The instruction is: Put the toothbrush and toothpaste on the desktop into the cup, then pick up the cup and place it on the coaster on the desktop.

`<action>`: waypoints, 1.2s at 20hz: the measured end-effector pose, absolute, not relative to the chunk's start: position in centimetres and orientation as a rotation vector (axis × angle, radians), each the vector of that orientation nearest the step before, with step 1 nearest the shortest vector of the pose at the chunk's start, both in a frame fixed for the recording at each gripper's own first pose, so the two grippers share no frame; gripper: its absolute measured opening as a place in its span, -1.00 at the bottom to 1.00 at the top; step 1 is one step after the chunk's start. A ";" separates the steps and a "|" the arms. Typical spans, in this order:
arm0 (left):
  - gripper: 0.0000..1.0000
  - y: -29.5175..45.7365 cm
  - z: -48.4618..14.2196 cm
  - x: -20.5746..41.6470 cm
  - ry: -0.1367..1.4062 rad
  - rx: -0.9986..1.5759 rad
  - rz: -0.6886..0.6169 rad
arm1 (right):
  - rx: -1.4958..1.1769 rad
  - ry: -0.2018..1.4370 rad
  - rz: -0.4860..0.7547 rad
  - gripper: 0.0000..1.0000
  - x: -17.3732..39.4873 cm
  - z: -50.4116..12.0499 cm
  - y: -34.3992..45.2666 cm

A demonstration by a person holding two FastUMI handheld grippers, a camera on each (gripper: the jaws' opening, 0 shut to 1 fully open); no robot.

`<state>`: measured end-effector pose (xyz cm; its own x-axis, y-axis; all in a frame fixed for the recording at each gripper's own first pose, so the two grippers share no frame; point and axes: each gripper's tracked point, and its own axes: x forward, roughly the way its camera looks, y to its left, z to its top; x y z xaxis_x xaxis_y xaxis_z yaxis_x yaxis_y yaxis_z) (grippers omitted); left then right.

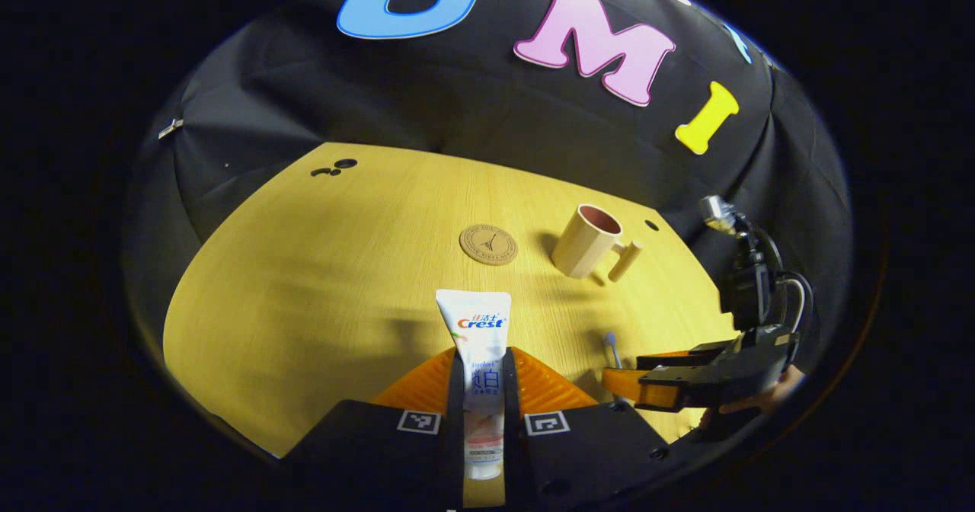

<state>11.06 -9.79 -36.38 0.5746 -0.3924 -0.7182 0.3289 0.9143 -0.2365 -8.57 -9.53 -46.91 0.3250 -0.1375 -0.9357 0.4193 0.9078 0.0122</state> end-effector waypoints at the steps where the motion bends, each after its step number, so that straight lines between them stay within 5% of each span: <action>1: -0.48 -9.5 -36.1 11.0 0.852 -0.085 -0.429 | 0.271 1.197 -0.378 0.51 -8.5 -47.0 -9.6; 4: -0.48 -9.1 -35.6 10.9 0.845 -0.101 -0.437 | 0.264 1.216 -0.401 0.55 -8.4 -47.5 -10.0; 9: -0.49 -8.9 -35.5 10.8 0.846 -0.109 -0.433 | 0.307 1.251 -0.465 -0.15 -8.4 -47.5 -10.8; 11: -0.58 -9.2 -35.2 10.9 0.842 -0.116 -0.432 | 0.324 1.264 -0.473 -0.73 -8.5 -47.7 -10.9; 13: -0.48 -9.7 -34.8 11.1 0.831 -0.126 -0.434 | 0.329 1.268 -0.453 -0.89 -8.7 -47.5 -10.7; 18: -0.49 -12.4 -32.3 12.3 0.760 -0.189 -0.477 | 0.415 1.156 -0.431 -0.90 -8.7 -47.0 -10.8; 24: -0.49 -18.1 -26.6 17.2 0.569 -0.361 -0.555 | 0.545 0.784 -0.337 -0.90 -7.5 -40.4 -11.8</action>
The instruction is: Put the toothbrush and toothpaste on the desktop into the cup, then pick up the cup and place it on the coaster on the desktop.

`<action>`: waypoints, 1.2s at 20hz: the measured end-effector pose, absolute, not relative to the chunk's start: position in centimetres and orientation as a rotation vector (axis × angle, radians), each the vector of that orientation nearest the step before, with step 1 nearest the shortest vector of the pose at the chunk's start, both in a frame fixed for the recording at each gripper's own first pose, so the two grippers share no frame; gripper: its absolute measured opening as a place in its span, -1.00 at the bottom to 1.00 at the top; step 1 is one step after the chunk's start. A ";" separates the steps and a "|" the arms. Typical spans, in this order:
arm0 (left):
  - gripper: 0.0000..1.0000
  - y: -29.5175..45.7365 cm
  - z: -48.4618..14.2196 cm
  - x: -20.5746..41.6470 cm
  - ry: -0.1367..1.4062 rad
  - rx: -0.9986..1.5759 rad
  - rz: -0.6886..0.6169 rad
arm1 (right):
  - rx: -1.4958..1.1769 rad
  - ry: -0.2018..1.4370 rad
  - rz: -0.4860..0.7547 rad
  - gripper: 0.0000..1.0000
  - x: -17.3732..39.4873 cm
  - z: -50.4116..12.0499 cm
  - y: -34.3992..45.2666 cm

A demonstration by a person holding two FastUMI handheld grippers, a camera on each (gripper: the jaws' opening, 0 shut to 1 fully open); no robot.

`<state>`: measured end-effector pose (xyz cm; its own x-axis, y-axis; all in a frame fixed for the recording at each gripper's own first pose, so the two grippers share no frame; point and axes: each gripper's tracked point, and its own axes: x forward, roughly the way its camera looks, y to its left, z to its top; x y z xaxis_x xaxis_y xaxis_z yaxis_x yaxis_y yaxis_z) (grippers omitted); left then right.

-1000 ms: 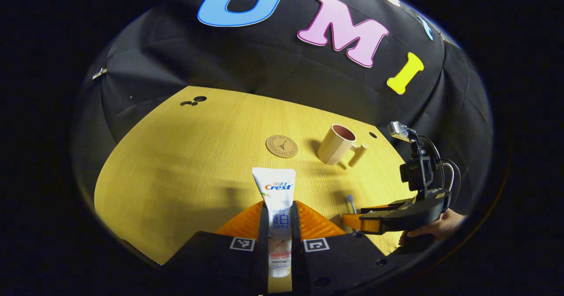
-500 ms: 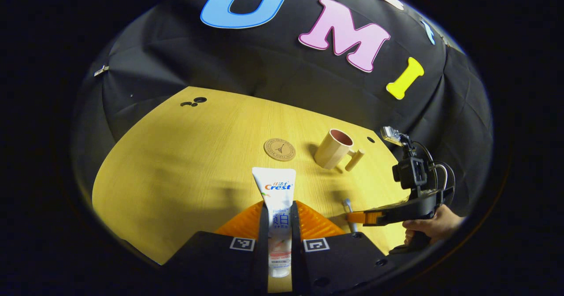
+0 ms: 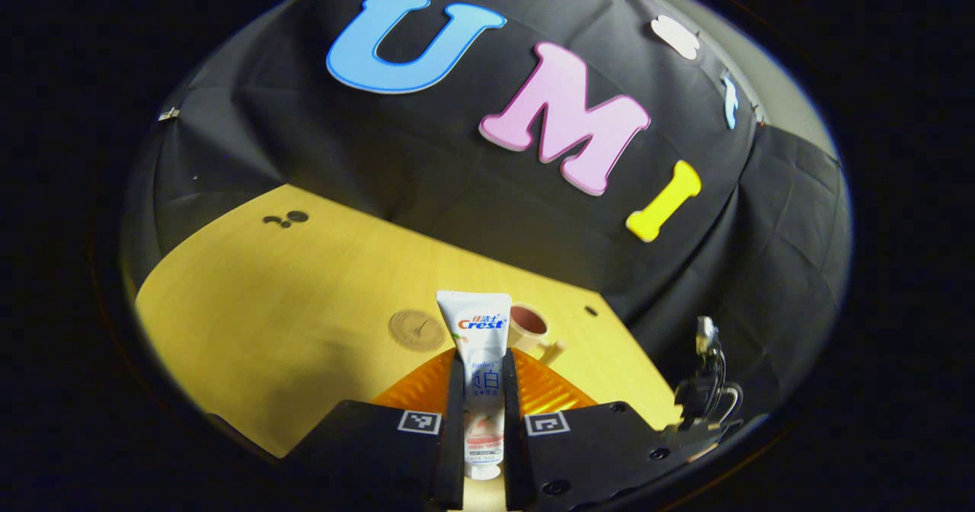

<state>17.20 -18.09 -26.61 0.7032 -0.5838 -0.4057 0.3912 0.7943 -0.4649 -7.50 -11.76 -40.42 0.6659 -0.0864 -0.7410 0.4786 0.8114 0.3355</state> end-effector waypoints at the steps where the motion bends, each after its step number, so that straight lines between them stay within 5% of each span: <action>1: -0.49 -19.4 -25.8 18.2 0.523 -0.389 -0.579 | 0.550 0.717 -0.322 -0.90 -7.0 -39.2 -12.2; 11: -0.50 -30.7 -23.8 28.6 0.210 -0.501 -0.679 | 0.562 0.341 -0.209 -0.90 -2.9 -31.5 -16.1; 13: -0.60 -32.5 -25.3 30.0 0.202 -0.500 -0.682 | 0.571 0.306 -0.213 -0.90 -2.5 -31.0 -17.3; 24: -0.40 -35.9 -35.1 30.4 0.302 -0.371 -0.669 | 0.591 0.233 -0.244 -0.90 -1.0 -30.4 -21.3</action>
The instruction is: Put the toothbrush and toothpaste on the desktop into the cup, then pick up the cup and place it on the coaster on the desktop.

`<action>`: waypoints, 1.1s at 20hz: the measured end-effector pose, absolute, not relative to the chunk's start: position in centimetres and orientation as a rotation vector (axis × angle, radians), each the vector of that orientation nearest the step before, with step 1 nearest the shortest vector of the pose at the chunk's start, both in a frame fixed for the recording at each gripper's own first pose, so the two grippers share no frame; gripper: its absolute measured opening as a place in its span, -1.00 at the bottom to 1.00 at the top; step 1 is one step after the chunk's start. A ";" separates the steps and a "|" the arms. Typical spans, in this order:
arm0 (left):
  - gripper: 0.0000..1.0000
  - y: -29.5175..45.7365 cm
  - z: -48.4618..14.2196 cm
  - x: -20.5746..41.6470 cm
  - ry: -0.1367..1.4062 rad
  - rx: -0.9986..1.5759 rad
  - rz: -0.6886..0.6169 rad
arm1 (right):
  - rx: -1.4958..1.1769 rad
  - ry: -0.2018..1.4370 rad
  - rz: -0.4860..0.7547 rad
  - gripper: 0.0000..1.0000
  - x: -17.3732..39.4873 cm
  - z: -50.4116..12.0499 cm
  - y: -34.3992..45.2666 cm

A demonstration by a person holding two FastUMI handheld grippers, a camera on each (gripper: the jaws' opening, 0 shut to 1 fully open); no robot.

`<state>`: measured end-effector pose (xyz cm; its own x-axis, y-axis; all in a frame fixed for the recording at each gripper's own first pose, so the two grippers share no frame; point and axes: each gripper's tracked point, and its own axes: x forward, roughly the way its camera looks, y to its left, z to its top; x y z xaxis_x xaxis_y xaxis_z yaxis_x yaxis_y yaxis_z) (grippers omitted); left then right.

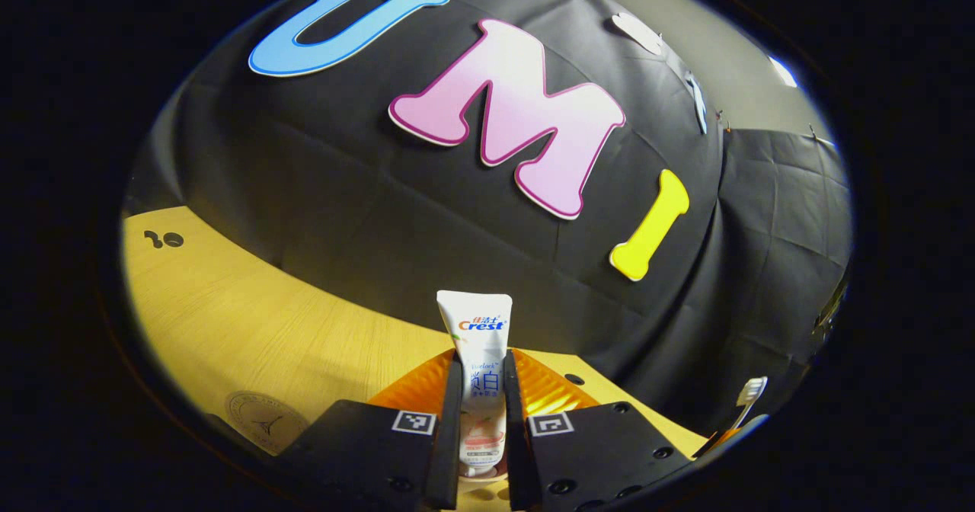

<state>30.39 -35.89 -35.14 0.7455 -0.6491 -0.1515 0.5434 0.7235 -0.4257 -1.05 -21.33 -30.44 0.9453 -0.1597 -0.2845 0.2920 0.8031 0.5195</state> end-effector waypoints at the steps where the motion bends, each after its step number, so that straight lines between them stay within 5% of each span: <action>1: -0.39 -36.0 -35.6 30.0 0.311 -0.359 -0.675 | 0.592 0.230 -0.245 -0.90 -1.0 -30.4 -21.5; 6: -0.07 -35.5 -36.5 28.2 0.322 -0.304 -0.688 | 0.608 0.200 -0.256 -0.90 -0.4 -29.7 -22.1; 7: 0.17 -35.2 -35.7 28.0 0.304 -0.299 -0.691 | 0.602 0.193 -0.256 -0.91 -0.1 -29.3 -22.3; 8: 0.07 -35.0 -35.1 27.8 0.292 -0.289 -0.698 | 0.595 0.185 -0.258 -0.90 0.2 -29.0 -22.4; 9: 0.31 -34.6 -34.7 27.6 0.286 -0.276 -0.698 | 0.591 0.173 -0.257 -0.90 0.5 -28.5 -22.6; 12: 0.29 -32.4 -33.4 26.6 0.270 -0.272 -0.673 | 0.578 0.119 -0.253 -0.91 2.0 -26.6 -23.2; 13: 0.48 -31.4 -33.1 26.1 0.266 -0.280 -0.661 | 0.575 0.101 -0.250 -0.91 2.7 -26.0 -23.5; 14: 0.31 -30.3 -32.8 25.6 0.265 -0.285 -0.650 | 0.571 0.080 -0.247 -0.90 3.4 -25.3 -23.8; 22: 0.34 -22.9 -35.2 20.3 0.381 -0.293 -0.545 | 0.526 -0.010 -0.234 -0.91 9.5 -24.2 -25.4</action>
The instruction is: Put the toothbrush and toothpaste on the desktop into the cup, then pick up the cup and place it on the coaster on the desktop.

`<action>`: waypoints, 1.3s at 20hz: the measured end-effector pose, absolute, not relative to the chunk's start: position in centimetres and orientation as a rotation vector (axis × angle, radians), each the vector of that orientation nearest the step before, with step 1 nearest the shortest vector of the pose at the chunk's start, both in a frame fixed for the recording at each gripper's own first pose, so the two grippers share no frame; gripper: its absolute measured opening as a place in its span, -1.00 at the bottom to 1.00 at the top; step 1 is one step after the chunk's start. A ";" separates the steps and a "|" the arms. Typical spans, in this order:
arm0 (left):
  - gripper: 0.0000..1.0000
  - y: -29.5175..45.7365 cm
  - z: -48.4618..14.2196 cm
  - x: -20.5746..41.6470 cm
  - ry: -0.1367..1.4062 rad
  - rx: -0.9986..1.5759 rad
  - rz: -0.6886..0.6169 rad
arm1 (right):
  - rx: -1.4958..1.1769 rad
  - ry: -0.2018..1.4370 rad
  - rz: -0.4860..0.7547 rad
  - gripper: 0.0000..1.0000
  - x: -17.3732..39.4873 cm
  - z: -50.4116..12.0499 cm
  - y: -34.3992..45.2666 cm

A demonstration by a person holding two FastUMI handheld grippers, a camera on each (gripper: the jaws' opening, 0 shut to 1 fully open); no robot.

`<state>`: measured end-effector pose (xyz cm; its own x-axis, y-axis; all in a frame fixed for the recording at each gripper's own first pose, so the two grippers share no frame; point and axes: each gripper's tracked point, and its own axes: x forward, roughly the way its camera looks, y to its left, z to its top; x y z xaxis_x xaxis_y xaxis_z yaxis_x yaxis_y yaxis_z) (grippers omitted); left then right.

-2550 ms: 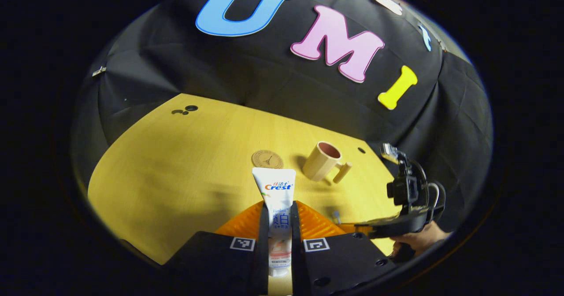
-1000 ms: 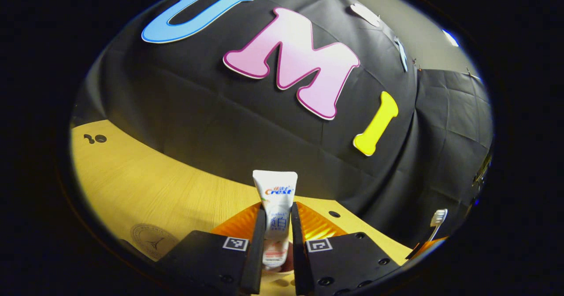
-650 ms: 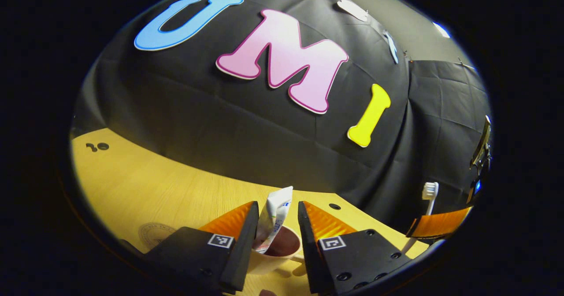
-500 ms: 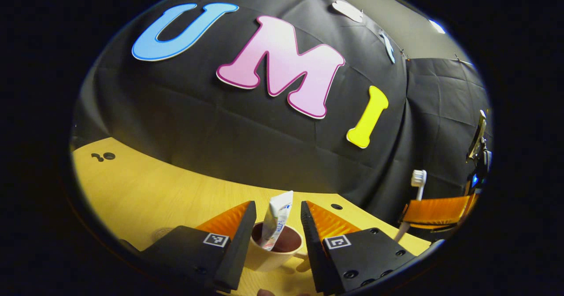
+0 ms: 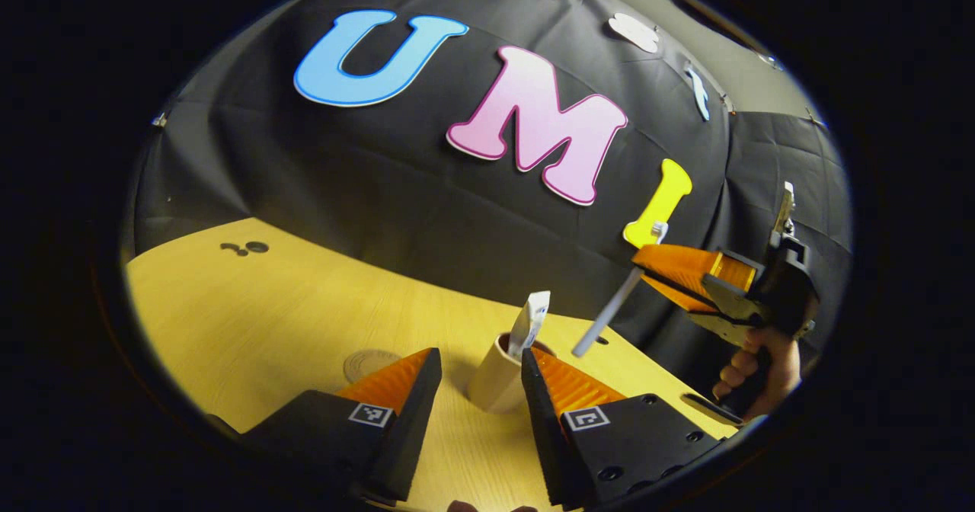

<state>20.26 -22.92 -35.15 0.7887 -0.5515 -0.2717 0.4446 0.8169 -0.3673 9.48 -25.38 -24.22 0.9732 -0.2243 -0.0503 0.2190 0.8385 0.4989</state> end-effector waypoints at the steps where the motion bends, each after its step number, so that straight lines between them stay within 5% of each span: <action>1: 0.34 -22.3 -35.5 19.8 0.390 -0.290 -0.531 | 0.518 -0.010 -0.234 -0.91 10.1 -24.6 -25.6; 16: 0.34 -21.0 -36.6 17.6 0.428 -0.295 -0.523 | 0.413 0.238 -0.225 -0.87 12.3 -35.7 -22.6; 21: 0.34 -21.1 -37.0 16.9 0.443 -0.291 -0.534 | 0.422 0.336 -0.233 -0.60 10.1 -36.9 -23.0; 25: 0.34 -20.7 -37.3 16.1 0.448 -0.270 -0.545 | 0.425 0.421 -0.212 -0.64 7.7 -36.8 -23.6; 26: 0.34 -20.6 -37.5 16.0 0.449 -0.261 -0.549 | 0.423 0.466 -0.201 -0.43 7.0 -37.2 -23.5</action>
